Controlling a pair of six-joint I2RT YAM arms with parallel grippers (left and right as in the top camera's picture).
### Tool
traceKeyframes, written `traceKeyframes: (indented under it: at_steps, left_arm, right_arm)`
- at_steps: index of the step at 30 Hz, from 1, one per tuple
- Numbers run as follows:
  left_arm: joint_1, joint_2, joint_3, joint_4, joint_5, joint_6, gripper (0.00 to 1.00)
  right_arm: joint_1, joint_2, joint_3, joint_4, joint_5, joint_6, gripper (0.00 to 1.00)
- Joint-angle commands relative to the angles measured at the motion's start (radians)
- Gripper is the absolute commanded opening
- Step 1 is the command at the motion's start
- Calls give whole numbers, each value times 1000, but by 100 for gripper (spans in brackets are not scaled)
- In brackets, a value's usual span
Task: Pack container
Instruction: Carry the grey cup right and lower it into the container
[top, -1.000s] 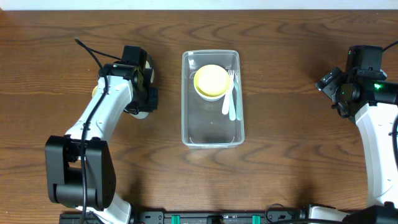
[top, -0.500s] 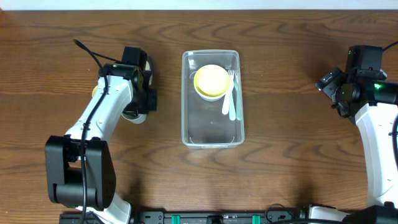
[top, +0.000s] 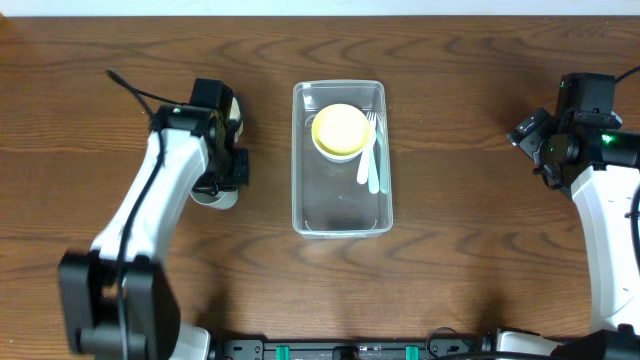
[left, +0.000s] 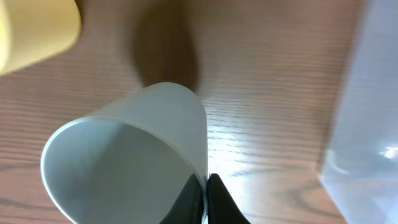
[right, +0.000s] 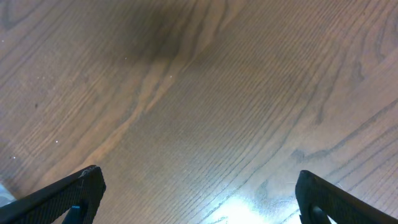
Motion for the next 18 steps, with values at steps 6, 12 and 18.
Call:
traceKeyframes:
  at_steps: [6,12,18]
  left_arm:
    - [-141,-248,43,-6,-5,-27,6]
    - [-307,-298,43,26,-9,-31,6]
    - [-475,-255,43,122,-75,-30,6]
  right_arm:
    - [-3,-1,13,0,18,16,99]
    - [-3,-1,13,-1,18,16,99]
    - [-3,-1,13,0,18,16,99]
